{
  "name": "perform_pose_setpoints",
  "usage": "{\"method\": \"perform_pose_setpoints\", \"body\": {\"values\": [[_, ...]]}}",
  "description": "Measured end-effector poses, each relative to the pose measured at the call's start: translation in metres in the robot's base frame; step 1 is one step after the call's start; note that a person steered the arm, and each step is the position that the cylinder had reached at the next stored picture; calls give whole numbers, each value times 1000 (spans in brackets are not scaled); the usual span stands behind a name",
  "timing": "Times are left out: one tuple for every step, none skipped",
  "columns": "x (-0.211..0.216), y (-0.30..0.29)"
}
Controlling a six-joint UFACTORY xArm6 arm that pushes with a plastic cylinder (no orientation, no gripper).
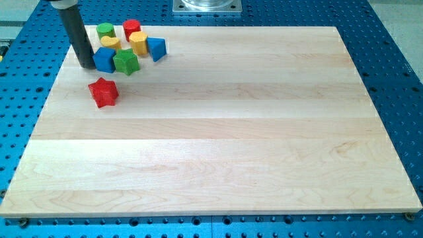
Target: Slide the blue cube and green star to the right
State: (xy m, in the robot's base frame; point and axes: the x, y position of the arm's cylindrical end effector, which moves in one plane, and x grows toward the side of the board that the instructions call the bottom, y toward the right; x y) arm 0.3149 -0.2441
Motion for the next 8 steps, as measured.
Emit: {"method": "perform_pose_setpoints", "body": {"values": [[0, 0], [1, -1], [6, -1], [11, 29], [12, 54], [-8, 64], [-6, 85], [12, 148]]}}
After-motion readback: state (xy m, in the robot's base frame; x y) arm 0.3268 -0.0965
